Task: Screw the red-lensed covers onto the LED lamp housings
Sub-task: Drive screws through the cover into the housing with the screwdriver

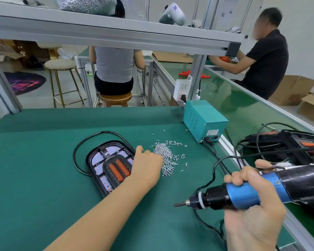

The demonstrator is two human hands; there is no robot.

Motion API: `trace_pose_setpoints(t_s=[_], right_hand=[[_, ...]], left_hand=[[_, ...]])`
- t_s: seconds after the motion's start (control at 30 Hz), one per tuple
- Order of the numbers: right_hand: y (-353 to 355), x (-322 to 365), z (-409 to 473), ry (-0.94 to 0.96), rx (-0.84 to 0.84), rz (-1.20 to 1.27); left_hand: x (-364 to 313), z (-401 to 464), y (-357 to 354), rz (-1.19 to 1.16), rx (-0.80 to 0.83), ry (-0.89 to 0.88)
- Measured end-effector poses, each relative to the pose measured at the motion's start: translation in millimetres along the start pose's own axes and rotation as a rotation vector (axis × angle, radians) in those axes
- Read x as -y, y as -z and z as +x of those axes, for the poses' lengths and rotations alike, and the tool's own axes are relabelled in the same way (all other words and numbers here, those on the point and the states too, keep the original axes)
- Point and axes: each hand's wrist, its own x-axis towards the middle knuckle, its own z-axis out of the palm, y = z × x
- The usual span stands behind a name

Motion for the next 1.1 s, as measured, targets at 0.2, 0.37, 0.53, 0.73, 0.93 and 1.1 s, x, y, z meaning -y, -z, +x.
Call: trace_pose_setpoints(t_s=[0.2,0.37,0.53,0.73,0.93,1.1], right_hand=[[-0.6,-1.3,-0.6,0.006,-0.010,-0.014],[-0.5,-1.6,-1.7,0.006,-0.012,-0.015],[-0.2,0.2,-1.8,0.010,-0.020,-0.013],[-1.9,1.8,-0.6,0.016,-0.025,0.004],[-8.6,3.1,0.4,0.043,-0.004,0.000],[-17.0,8.1,3.2,0.071,0.024,0.054]], left_hand=[[-5.5,0.0,3.9,0.058,0.007,-0.036],[-13.1,1.4,2.1,0.137,0.038,-0.120],[-13.7,1.6,-2.1,0.173,0.038,-0.161],[-10.6,-1.8,10.4,-0.259,-0.113,-0.021],[14.2,-25.3,31.1,-1.245,-0.187,0.204],[34.9,-56.0,41.0,-1.859,-0.135,0.347]])
